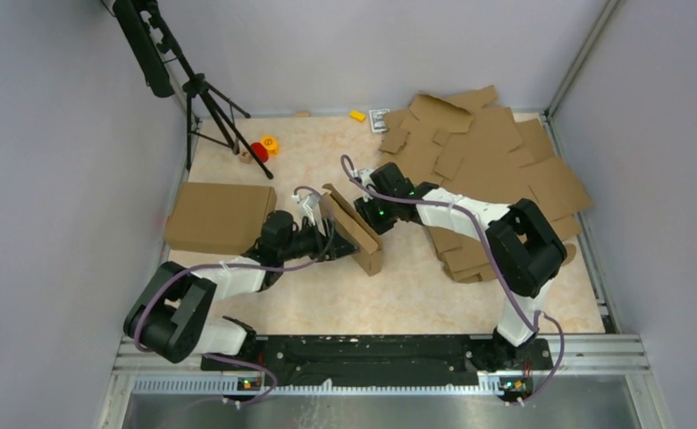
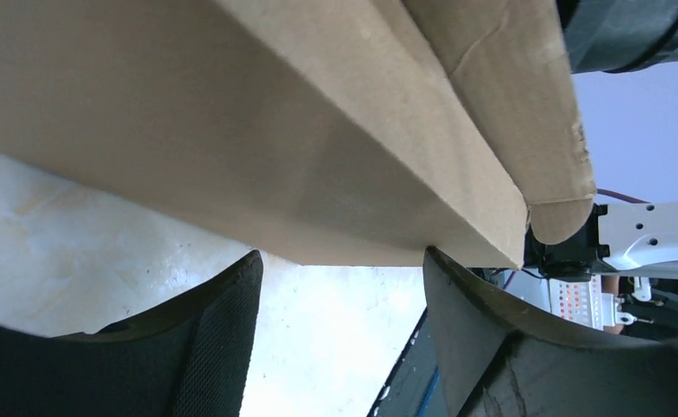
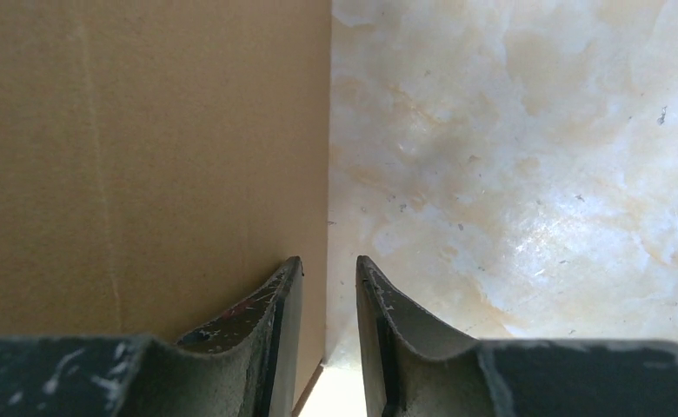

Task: Fold the paper box
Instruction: Close the paper box at the center of the board.

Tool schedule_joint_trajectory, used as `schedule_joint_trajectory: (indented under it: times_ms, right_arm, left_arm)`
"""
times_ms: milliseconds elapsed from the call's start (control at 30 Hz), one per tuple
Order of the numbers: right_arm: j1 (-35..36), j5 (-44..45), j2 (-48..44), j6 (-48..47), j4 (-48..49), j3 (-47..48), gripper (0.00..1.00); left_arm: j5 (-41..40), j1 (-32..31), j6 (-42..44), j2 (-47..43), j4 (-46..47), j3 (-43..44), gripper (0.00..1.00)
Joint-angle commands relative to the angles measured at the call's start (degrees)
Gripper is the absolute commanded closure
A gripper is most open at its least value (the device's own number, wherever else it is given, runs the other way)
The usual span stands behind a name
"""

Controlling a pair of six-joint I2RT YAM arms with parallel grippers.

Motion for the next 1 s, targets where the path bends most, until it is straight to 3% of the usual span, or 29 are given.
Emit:
schedule_joint_trajectory:
  times_ms: [0, 367, 500, 800, 967]
  right_arm:
    - [0.73, -0.14, 1.01, -0.15, 1.47, 1.43, 0.71]
    - [0.78, -1.15, -1.01, 1.71, 2.82, 1.65, 0.71]
    - [0.89, -1.21, -1.18, 1.54, 2.45, 1.33, 0.71]
    - [1.40, -1.66, -4.54, 1.83, 2.57, -0.16, 0.71]
    - [1.57, -2.75, -8.52, 2.23, 2.45, -1.46, 0.70]
  left_arm:
    - [1.29, -0.16, 2.16, -1.90, 2.79, 2.45, 0.29]
    - [-3.77, 0.46, 3.57, -14.99, -3.80, -0.05, 0.18]
    - [-5.67, 0.72, 1.94, -16.08, -3.43, -1.25, 0.17]
    - [-5.95, 1.00, 1.23, -11.15, -6.06, 2.17, 0.37]
    - [-6.94, 1.03, 2.82, -11.91, -8.67, 2.81, 0.40]
